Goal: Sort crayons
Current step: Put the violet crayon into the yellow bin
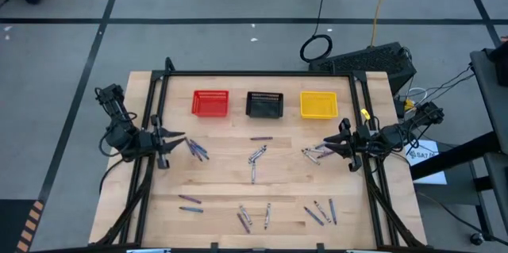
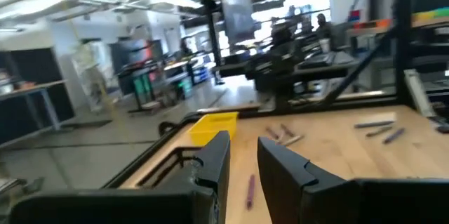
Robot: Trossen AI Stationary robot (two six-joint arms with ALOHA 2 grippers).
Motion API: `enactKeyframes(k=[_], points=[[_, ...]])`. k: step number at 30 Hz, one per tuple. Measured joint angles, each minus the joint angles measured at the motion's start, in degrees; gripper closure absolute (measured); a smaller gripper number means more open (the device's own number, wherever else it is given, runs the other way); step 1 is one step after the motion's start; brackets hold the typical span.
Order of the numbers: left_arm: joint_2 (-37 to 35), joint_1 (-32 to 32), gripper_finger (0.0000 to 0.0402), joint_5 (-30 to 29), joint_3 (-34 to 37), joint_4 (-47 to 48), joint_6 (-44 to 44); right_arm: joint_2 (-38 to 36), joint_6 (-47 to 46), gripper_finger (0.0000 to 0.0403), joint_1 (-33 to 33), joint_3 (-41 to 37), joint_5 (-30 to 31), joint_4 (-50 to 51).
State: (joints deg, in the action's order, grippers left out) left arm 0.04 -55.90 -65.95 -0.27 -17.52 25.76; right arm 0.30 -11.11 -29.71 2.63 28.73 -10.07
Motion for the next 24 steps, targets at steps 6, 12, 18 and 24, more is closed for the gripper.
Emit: enactKeyframes(k=[6,12,18,24], points=[[0.0,0.0,0.0322,0.4,0.0,-0.6,0.0,0.0,0.0,0.0323,0.0,0.0,0.0,0.0],[0.0,0.0,0.0322,2.8,0.0,0.3,0.0,0.0,0.0,0.0323,0.0,0.0,0.0,0.0],[0.0,0.0,0.0322,2.9,0.0,0.0,-5.6,0.0,0.0,0.0323,0.0,0.0,-0.1,-2.2],[0.0,1.6,0.0322,-2.7,0.0,-3.9,-5.9,0.0,1.9,0.0323,0.0,0.0,0.0,-7.5]])
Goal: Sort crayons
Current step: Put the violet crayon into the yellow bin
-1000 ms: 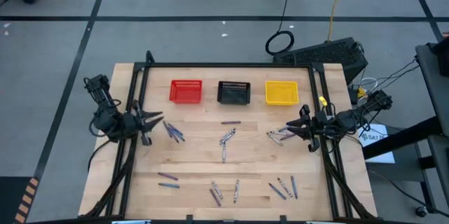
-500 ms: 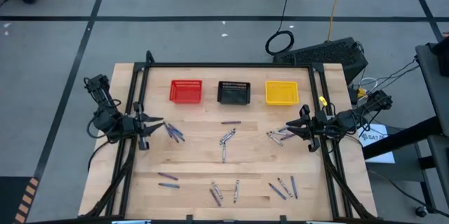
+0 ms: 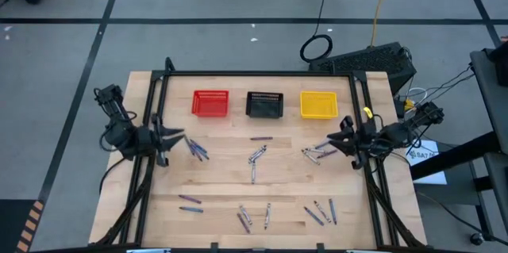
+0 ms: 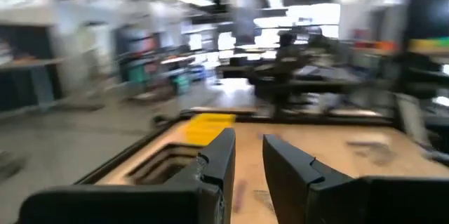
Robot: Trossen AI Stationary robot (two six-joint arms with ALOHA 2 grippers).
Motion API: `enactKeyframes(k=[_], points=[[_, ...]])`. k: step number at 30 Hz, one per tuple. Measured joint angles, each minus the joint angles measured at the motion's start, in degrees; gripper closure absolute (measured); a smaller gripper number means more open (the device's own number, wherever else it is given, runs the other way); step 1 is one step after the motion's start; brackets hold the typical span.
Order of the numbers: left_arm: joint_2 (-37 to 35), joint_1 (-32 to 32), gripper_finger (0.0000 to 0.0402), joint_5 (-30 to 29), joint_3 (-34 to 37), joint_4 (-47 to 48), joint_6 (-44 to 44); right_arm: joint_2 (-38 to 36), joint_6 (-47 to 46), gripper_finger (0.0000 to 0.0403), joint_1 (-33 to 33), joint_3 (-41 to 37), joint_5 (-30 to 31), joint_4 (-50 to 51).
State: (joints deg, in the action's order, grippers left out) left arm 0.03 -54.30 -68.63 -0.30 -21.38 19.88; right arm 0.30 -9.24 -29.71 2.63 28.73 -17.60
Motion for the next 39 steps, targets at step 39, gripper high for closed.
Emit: enactKeyframes(k=[39], points=[[1.9,4.5,0.0322,26.4,-23.5,44.9,-32.5,15.9,5.3,0.0323,0.1,17.9,28.3,15.7]])
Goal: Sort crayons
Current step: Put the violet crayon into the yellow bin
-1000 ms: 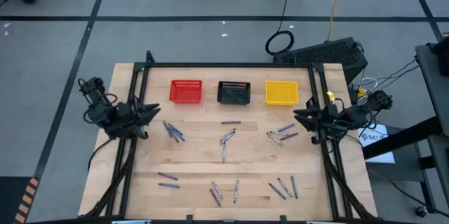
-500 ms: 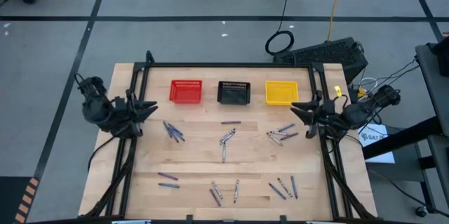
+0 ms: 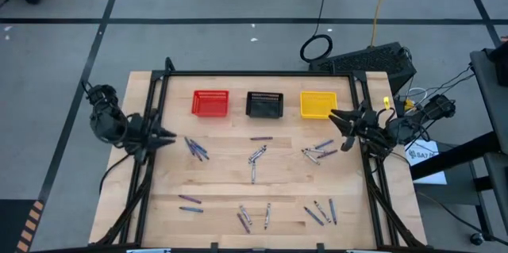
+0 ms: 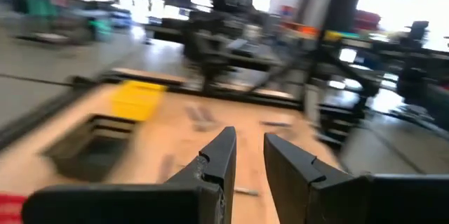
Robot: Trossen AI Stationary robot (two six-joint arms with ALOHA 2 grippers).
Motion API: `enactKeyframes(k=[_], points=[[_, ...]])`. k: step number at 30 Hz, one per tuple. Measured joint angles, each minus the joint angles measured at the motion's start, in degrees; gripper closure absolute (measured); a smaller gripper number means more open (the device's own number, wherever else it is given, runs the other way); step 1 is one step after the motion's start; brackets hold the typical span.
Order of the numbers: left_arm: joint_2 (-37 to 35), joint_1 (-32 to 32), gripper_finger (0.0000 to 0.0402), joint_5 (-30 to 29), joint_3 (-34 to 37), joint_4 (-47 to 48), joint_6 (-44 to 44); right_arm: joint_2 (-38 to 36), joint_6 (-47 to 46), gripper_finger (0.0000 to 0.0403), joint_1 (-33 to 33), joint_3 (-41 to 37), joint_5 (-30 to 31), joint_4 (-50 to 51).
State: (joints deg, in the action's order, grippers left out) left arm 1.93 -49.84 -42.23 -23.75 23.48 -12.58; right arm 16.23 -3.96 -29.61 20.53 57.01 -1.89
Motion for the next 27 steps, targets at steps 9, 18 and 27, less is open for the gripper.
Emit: enactKeyframes(k=[9,18,27], points=[[2.7,0.0,0.0322,12.1,0.0,-1.1,-4.8,0.0,-7.0,0.0323,0.0,0.0,0.2,0.0],[9.3,4.0,0.0322,4.1,0.0,-5.5,1.1,0.0,-7.6,0.0323,0.0,0.0,0.2,0.0],[17.2,15.2,0.0322,4.4,0.0,-12.1,0.9,0.0,-7.4,0.0323,0.0,0.0,0.2,0.0]])
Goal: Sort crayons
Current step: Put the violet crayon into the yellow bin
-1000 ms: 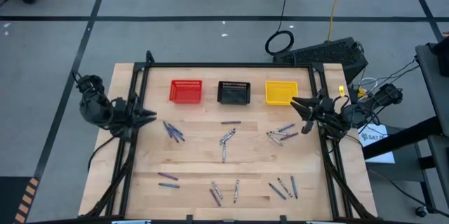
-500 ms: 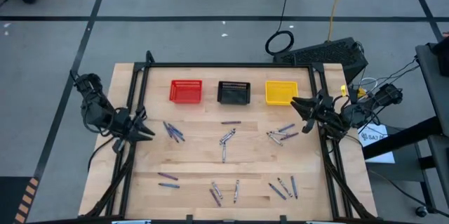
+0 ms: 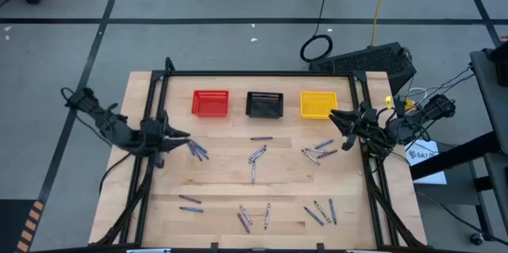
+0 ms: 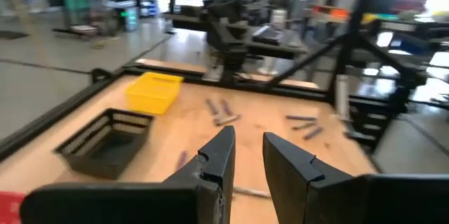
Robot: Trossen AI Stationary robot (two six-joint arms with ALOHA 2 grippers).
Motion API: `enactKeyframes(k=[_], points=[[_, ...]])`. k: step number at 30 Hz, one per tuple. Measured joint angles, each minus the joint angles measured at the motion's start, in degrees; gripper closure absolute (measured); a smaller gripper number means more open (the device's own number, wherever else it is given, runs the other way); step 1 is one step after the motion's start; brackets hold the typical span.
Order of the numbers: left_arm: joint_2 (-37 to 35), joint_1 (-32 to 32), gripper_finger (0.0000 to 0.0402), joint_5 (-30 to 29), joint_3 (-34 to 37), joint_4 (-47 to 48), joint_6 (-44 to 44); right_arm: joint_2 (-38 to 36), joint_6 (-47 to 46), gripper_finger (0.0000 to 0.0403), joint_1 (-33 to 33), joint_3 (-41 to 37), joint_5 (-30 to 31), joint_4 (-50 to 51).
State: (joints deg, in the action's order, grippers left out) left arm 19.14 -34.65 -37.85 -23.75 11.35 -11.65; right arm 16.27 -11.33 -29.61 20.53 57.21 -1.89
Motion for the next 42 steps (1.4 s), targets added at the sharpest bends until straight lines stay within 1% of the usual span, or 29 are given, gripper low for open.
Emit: enactKeyframes(k=[3,7,10,14,17,19,21,23,25,29,35,39,42], points=[[3.0,4.5,0.0322,1.4,0.0,-0.3,-1.5,0.0,0.0,0.0323,0.0,0.0,0.0,0.0],[8.2,10.6,0.0322,7.2,0.0,-0.5,-4.0,0.0,0.0,0.0323,0.0,0.0,0.0,0.0],[12.5,14.7,0.0322,10.8,0.0,-1.5,-4.4,0.0,0.0,0.0323,0.0,0.0,0.0,0.0],[16.9,19.4,0.0322,18.2,-0.2,-4.5,-2.4,0.4,0.3,0.0323,0.0,0.0,-0.2,0.0],[19.8,22.7,0.0322,24.0,-2.5,-4.3,-1.3,1.0,1.8,0.0323,0.0,0.0,-0.2,-0.3],[21.5,25.0,0.0322,27.7,-5.0,-1.8,-1.4,1.6,2.5,0.0323,0.1,0.0,-0.2,-0.6],[23.7,27.3,0.0322,30.3,-8.0,3.4,-1.2,2.3,2.6,0.0323,0.7,0.0,-0.2,-0.7],[25.9,29.3,0.0322,30.6,-10.7,9.5,-0.7,3.3,3.1,0.0323,1.7,0.0,-0.3,-0.7],[27.6,30.9,0.0322,30.8,-12.5,12.1,0.0,4.4,3.9,0.0323,3.0,0.0,-0.8,-0.7],[29.2,32.9,0.0322,33.8,-13.7,11.2,0.0,6.2,6.0,0.0323,6.9,0.0,-6.1,-1.0],[29.1,34.1,0.0322,34.0,-14.0,11.0,-1.4,8.6,10.6,0.0323,13.1,3.0,-14.0,-1.2],[29.1,36.4,0.0322,34.8,-14.0,11.0,-1.9,11.6,11.6,0.0323,17.7,5.9,-22.3,-0.1],[29.1,38.6,0.0322,35.9,-14.0,10.6,-4.2,15.5,12.7,0.0323,21.9,8.0,-30.7,0.5]])
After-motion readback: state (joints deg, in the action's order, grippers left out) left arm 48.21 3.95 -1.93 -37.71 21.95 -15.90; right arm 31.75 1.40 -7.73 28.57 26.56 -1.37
